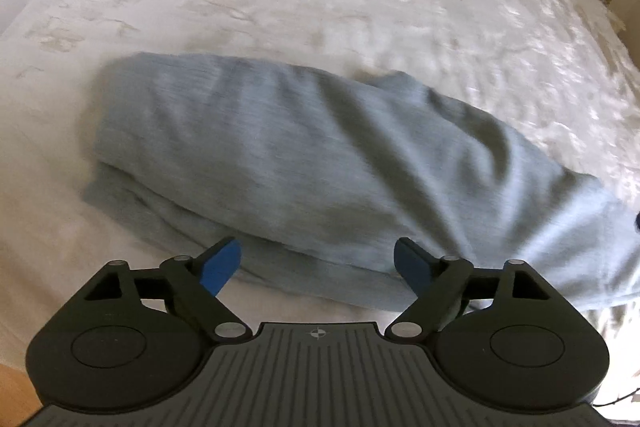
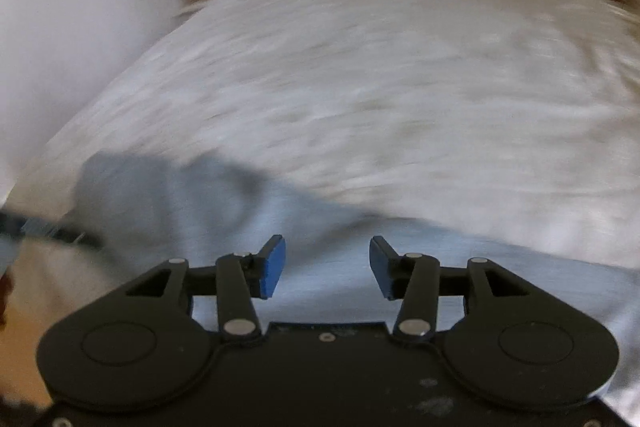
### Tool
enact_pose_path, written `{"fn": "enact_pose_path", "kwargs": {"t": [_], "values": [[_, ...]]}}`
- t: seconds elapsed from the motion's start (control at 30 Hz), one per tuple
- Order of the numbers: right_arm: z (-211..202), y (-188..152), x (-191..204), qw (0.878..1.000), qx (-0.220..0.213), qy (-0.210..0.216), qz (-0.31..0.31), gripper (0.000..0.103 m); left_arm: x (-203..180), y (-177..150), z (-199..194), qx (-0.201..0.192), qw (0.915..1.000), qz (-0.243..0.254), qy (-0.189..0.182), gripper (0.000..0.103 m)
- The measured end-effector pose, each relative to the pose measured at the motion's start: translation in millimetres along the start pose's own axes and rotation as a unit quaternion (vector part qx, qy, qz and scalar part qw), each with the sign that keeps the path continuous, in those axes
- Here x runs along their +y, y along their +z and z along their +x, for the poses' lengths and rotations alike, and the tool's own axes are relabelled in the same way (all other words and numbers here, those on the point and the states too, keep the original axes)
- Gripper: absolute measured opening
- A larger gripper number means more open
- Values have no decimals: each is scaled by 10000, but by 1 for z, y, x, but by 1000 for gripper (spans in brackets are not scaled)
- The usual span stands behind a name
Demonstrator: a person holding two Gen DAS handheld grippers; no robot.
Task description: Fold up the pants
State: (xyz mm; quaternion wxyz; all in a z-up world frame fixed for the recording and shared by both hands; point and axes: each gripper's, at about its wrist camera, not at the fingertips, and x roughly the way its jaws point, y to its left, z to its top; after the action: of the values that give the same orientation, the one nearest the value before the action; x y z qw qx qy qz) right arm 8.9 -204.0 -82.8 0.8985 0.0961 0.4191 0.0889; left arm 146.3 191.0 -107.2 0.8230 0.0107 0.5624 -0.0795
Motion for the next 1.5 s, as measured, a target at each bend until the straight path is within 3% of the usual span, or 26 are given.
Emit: {"fn": "enact_pose_path", "kwargs": {"t": [0.27, 0.43, 0.57, 0.7, 0.77, 0.83, 0.9, 1.03, 1.17, 1.27, 1.4, 1.5], "values": [[78, 7, 166, 9903, 356, 745, -1117, 49, 73, 31, 7, 104, 9995, -6, 306, 85], [117, -3, 236, 9808, 535, 825, -1686, 49, 107, 44, 11, 136, 9995, -2, 282, 85], [140, -13, 270, 9705, 620, 763, -2203, 49, 124, 49, 13, 142, 9997, -61, 184, 85], [167, -23, 287, 9533, 594, 500, -2917, 46, 129, 52, 14, 127, 9999, -47, 80, 85], [178, -28, 298, 9414, 574, 307, -3309, 35, 130, 53, 13, 111, 9999, -11, 24, 85], [184, -30, 303, 9319, 552, 184, -3580, 6, 128, 55, 12, 90, 9999, 61, -18, 85], [185, -24, 303, 9321, 593, 233, -3567, 7, 125, 60, 6, 37, 9999, 147, -71, 85], [155, -5, 295, 9501, 557, 696, -2990, 6, 114, 74, -11, -263, 9989, 327, -190, 85], [145, -23, 304, 9364, 833, 1003, -3259, 6, 96, 90, -7, -375, 9973, 492, -398, 86], [160, -32, 305, 9334, 1068, 919, -3301, 6, 79, 95, 12, -297, 9964, 656, -438, 86], [171, -23, 299, 9392, 1290, 1059, -3000, 5, 67, 88, 48, -40, 9955, 887, -343, 86], [174, -18, 289, 9438, 1347, 1154, -2788, 5, 78, 61, 90, 756, 9920, 974, -263, 87]]}}
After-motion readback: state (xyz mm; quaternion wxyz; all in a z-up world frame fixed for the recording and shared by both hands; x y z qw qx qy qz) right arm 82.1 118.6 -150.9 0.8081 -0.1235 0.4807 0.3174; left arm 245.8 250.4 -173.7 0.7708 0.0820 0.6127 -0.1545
